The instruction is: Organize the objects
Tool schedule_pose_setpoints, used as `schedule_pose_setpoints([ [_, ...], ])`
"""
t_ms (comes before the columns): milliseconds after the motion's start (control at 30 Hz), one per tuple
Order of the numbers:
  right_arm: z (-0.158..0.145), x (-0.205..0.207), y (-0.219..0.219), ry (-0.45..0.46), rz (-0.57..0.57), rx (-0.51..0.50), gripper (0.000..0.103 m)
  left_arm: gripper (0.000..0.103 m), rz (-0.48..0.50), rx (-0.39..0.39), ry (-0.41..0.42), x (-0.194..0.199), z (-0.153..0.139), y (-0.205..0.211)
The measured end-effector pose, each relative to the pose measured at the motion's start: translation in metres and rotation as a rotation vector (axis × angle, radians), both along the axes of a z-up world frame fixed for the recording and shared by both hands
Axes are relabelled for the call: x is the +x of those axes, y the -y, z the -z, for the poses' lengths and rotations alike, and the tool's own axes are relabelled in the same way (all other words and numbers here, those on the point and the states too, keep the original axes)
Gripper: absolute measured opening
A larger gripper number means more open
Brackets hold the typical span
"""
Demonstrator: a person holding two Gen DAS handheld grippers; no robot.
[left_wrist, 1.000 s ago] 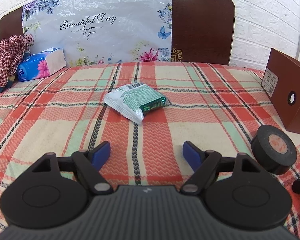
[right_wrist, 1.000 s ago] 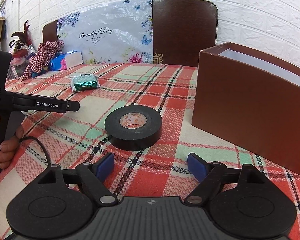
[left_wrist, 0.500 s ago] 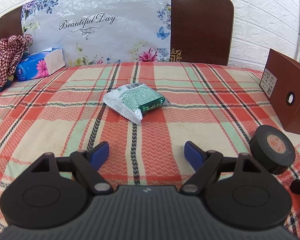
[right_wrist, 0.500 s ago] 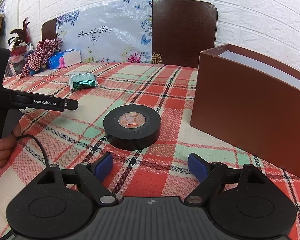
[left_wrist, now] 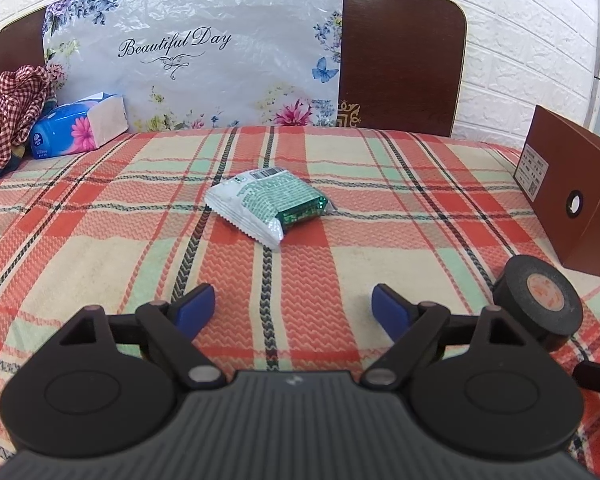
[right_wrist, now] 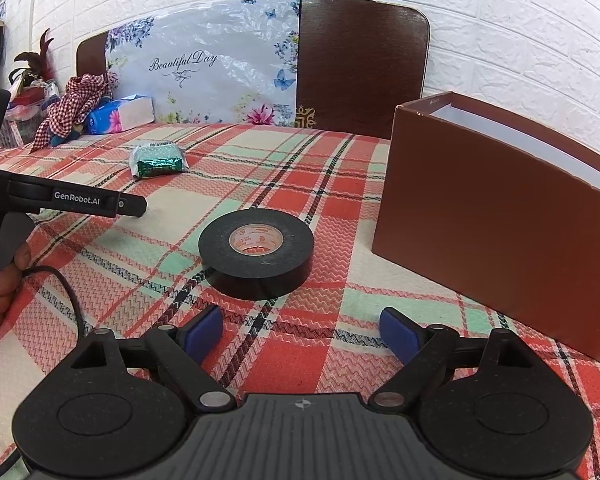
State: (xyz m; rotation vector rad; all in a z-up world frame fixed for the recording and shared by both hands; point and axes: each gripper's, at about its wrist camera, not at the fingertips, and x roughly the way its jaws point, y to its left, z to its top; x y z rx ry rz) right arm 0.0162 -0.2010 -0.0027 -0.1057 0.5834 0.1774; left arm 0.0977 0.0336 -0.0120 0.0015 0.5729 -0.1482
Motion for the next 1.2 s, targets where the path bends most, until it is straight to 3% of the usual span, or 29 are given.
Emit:
schedule_pose_setpoints([
  [500, -0.001, -0.003, -0.001, 0.016, 0.052, -0.059, 0.088, 0.088, 0.006, -0.031, 0.004, -0.001, -0.001, -0.004],
  [1200, 0.000, 0.001, 0.014, -0.014, 0.078, -0.002, 0.091, 0.089, 0.006, -0.011, 0.000, -0.002, 0.001, -0.001],
])
